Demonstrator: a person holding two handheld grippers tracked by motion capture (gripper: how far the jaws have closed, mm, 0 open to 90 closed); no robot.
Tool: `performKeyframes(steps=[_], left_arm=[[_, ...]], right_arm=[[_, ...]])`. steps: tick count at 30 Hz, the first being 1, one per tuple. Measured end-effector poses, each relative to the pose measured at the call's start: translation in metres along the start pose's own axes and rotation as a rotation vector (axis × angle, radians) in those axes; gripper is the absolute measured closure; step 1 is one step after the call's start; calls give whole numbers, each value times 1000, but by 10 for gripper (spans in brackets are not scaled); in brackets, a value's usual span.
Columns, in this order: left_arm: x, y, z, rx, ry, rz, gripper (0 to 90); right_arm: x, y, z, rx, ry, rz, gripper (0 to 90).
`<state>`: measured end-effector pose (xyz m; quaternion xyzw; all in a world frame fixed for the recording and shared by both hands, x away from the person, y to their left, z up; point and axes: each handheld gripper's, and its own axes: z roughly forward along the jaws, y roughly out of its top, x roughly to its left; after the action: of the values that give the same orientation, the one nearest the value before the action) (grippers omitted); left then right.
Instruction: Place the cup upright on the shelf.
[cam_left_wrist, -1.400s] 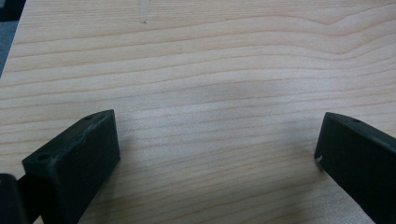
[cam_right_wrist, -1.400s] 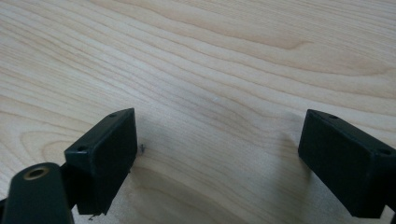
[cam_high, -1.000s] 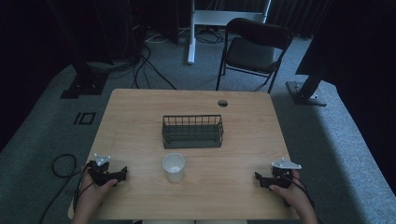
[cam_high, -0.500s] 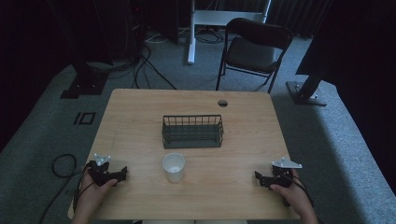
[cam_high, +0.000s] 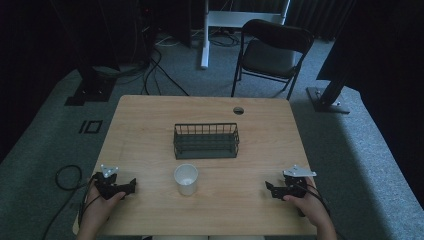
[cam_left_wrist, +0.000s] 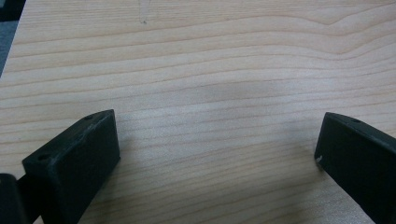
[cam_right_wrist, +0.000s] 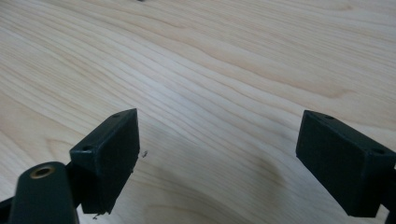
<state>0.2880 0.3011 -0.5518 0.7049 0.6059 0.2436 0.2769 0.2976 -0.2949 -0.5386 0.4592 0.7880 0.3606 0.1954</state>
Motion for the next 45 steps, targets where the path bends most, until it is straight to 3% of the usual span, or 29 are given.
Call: performKeyframes(steps=[9,10,15,18,34,45], left_arm=[[0,0,0,-1,0,0,3],[0,0,0,-1,0,0,3],[0,0,0,-1,0,0,3],[0,0,0,-1,0,0,3],[0,0,0,-1,0,0,3],[0,0,0,-1,0,0,3]], right_arm=[[12,11,3,-23,39,-36,130],[16,13,4,-29,64,-40,131],[24,18,6,-36,100,-64,132],[33,22,9,-46,141,-101,133],[67,39,23,-66,253,-201,144],[88,49,33,-63,305,-254,144]])
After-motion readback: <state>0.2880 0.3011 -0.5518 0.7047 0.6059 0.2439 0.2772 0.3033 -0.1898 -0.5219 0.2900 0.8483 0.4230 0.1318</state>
